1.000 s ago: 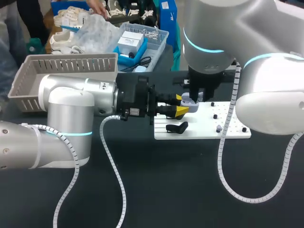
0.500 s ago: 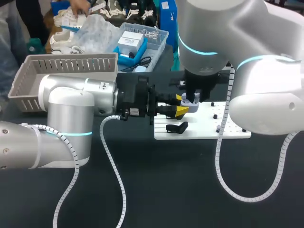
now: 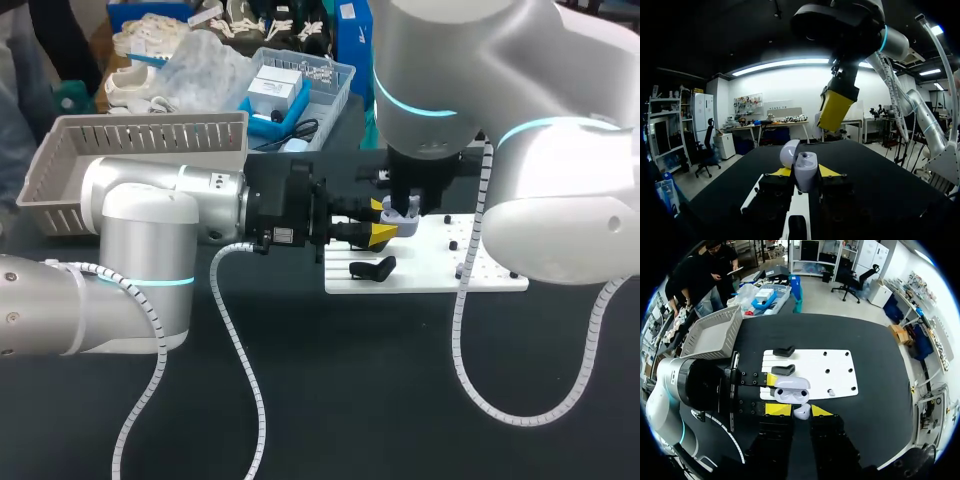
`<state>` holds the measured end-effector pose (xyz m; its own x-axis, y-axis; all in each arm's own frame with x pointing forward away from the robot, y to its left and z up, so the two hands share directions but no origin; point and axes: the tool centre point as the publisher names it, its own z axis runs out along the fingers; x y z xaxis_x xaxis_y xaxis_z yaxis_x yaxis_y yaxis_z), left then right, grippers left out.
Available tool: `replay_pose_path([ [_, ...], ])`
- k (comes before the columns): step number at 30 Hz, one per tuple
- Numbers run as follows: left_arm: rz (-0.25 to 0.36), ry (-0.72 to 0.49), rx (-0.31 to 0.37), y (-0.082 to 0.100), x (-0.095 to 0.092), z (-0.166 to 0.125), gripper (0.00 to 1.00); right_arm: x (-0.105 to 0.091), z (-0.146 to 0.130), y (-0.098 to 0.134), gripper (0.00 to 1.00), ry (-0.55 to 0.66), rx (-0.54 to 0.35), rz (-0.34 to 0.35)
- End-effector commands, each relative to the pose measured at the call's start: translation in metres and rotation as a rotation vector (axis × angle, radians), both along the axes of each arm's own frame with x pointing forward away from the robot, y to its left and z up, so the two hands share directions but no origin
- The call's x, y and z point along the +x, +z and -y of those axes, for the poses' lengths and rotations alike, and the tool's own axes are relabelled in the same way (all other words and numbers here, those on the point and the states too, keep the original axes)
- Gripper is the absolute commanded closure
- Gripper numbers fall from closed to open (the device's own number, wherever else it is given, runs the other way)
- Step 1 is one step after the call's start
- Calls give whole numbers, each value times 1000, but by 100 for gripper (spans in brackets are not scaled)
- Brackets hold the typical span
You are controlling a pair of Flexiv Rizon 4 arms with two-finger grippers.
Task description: Pick up each earbud case from the left stands, insert the matching earbuds, close the lid, and place the case in the box.
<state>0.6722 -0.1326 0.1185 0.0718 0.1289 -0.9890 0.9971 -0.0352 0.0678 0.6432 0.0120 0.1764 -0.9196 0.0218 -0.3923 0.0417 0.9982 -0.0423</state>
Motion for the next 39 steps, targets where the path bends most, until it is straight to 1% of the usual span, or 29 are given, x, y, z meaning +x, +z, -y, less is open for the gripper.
replay_pose_path([
  [1,1,1,-1,0,0,0,100,0,-1,-1,100,-3,-1,3],
  [2,1,1,-1,0,0,0,100,0,-1,-1,100,-3,-1,3],
  [7,1,1,-1,0,0,0,100,9,-3,-3,100,-147,34,-11],
  [10,1,1,-1,0,0,0,100,11,-2,-2,100,-192,43,-5],
  [16,1,1,-1,0,0,0,100,6,-8,-4,100,-155,45,-10],
  [21,1,1,-1,0,0,0,100,6,-5,-7,100,-131,46,5],
  [23,1,1,-1,0,0,0,100,5,-3,-8,100,-122,48,1],
  [32,1,1,-1,0,0,0,100,8,1,-10,100,-93,51,14],
  [39,1,1,-1,0,0,0,100,12,2,-13,100,-86,35,10],
])
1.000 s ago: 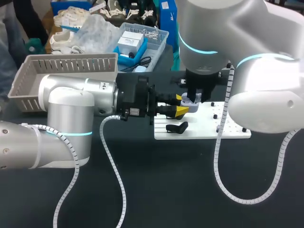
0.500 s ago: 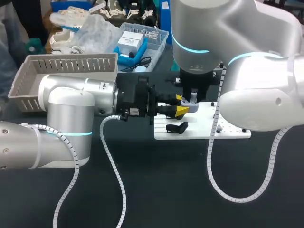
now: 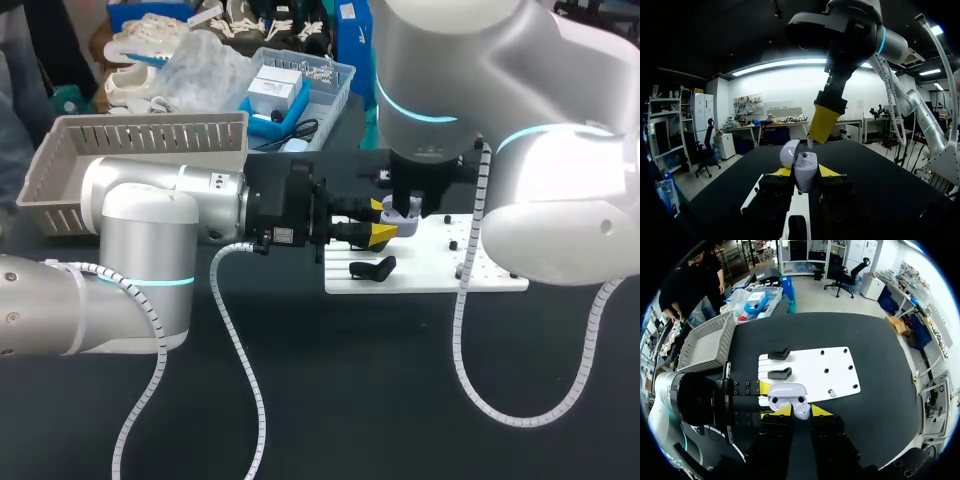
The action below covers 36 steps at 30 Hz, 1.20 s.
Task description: Pick up each earbud case from the left stands, insert the matching earbuds, close the lid, and place the case in the box.
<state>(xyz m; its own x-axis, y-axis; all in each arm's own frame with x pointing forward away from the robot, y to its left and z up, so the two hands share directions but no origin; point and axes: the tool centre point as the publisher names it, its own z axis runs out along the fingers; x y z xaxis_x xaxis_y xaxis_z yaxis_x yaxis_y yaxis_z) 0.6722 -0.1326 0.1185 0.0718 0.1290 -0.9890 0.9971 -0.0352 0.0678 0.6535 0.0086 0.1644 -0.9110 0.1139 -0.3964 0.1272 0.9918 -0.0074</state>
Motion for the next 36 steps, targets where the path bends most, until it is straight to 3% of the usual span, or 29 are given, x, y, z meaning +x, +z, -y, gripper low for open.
replay_pose_path([
  [1,1,1,-1,0,0,0,100,3,-1,-1,100,1,0,3],
  [36,1,1,-1,0,0,0,100,8,-3,-12,100,22,-1,-23],
])
